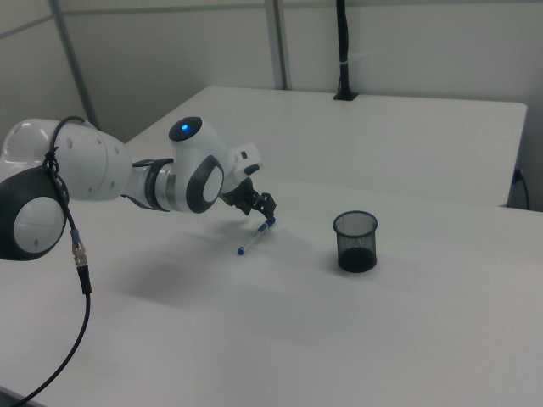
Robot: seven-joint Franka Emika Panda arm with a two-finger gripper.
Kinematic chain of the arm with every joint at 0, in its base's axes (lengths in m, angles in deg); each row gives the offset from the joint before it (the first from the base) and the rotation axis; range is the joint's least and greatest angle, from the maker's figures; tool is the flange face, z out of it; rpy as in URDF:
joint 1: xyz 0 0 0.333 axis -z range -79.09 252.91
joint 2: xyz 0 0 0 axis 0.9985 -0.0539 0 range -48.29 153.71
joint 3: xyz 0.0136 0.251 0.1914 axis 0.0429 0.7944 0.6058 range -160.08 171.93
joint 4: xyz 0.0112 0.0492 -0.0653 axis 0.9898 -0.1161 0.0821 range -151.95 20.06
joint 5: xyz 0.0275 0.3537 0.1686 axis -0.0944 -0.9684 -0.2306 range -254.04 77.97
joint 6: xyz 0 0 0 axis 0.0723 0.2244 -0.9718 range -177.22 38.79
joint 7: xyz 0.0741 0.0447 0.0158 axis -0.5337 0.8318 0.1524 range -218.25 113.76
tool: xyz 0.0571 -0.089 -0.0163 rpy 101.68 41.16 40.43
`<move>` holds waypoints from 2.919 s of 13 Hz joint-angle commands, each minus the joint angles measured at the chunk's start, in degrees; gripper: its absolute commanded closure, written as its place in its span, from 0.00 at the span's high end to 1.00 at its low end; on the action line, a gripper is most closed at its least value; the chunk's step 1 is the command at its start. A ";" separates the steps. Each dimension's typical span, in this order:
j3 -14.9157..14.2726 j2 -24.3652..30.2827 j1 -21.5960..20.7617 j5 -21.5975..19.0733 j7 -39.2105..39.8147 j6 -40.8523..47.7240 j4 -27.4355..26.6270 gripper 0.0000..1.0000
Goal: Insert the marker
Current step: 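Lower the open gripper over the marker and close it around the marker, then lift the marker and carry it above the black mesh pen cup, then lower the marker into the cup and open the gripper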
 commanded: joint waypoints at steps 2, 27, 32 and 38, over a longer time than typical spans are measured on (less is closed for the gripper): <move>-0.66 -1.31 0.75 2.94 -0.33 -0.62 0.63 0.65; -10.42 1.51 10.41 3.38 -7.36 -20.37 2.39 0.13; -10.42 0.00 11.65 3.30 -7.10 -21.80 2.56 0.15; -10.16 0.18 11.30 2.94 -7.45 -21.71 2.56 1.00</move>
